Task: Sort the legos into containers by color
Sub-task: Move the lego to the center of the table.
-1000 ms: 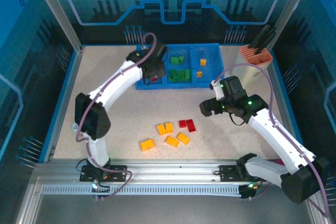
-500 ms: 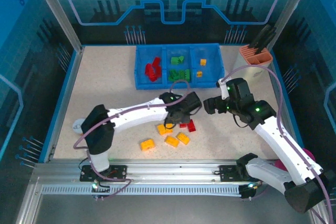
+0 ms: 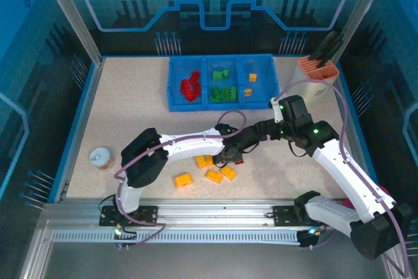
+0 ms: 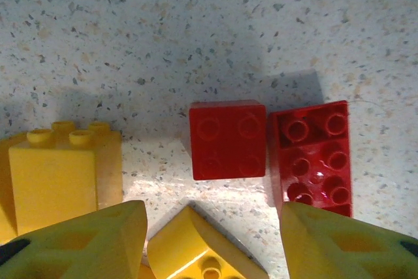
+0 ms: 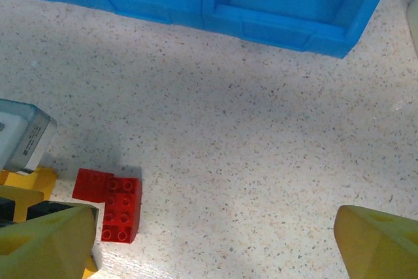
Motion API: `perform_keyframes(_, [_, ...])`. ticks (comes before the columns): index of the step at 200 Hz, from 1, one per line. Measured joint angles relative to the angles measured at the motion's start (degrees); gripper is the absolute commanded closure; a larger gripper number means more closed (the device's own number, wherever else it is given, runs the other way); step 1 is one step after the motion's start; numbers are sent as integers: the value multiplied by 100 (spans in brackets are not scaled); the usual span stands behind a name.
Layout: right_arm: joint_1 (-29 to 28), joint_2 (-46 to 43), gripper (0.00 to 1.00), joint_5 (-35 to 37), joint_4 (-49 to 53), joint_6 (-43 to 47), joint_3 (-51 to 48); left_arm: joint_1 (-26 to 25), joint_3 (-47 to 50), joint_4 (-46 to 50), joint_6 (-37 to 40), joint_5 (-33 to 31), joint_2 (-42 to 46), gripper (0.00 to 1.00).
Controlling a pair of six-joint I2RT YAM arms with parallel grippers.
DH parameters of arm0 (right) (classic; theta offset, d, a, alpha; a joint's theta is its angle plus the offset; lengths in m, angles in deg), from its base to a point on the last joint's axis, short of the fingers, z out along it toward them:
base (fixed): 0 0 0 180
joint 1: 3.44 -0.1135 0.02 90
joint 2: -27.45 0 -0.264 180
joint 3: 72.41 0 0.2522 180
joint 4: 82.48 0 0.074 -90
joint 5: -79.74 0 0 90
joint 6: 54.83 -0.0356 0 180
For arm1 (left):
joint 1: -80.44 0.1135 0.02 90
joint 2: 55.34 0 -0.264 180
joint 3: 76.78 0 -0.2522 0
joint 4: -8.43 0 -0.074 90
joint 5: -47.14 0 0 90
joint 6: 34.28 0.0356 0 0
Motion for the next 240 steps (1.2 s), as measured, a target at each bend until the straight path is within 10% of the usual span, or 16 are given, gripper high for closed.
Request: perform_keyframes(240, [236,188,1,-44,-15,-90,-2,518,-214,-354,236,533,-389,48])
